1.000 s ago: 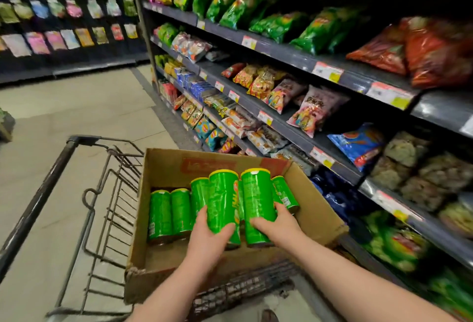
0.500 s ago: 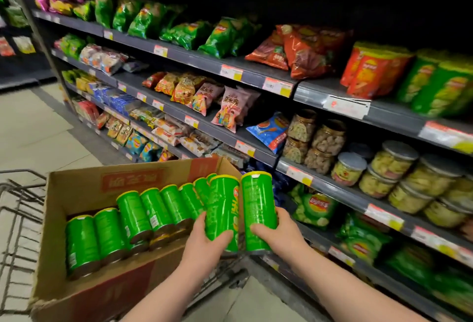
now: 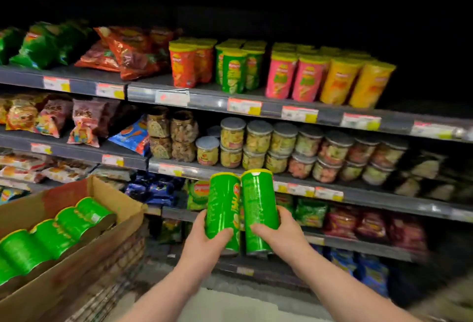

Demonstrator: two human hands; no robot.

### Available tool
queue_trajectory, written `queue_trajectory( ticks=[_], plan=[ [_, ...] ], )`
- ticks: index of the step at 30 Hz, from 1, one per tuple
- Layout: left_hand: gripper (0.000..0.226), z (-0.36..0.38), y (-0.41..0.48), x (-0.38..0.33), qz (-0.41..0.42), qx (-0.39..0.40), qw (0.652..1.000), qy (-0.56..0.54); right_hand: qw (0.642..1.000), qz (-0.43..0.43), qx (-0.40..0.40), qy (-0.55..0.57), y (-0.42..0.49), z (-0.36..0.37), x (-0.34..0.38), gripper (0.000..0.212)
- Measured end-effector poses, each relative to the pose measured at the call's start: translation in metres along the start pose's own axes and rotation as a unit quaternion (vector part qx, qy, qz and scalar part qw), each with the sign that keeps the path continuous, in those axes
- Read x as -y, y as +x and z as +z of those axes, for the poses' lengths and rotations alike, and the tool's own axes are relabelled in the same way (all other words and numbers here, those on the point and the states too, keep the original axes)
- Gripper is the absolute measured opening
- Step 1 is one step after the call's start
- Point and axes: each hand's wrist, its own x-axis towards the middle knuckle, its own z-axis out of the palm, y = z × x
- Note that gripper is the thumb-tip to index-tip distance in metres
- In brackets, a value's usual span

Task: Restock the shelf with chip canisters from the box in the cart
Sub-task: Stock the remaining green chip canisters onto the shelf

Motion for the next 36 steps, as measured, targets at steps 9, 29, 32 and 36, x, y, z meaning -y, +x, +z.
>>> queue_trajectory(
  ticks=[9, 29, 32, 36],
  plan=[
    [0.079, 0.142, -0.029, -0.053, 0.003, 0.089, 0.996, 0.004, 0.995, -0.017, -0.078, 0.052, -0.016, -0.144, -0.056, 0.043],
    [0.058, 0.289, -0.011, -0.161, 0.11, 0.217, 0.968, -0.061, 0.973, -0.055, -0.212, 0.074, 0.009, -0.309, -0.07, 0.044],
    [0.063, 0.303, 0.007, -0.181, 0.124, 0.225, 0.963, -0.085, 0.97, -0.068, -0.221, 0.075, 0.031, -0.331, -0.057, 0.047],
    [0.055, 0.308, 0.036, -0.199, 0.157, 0.227, 0.956, -0.095, 0.967, -0.09, -0.22, 0.088, 0.063, -0.347, -0.036, 0.047]
  ],
)
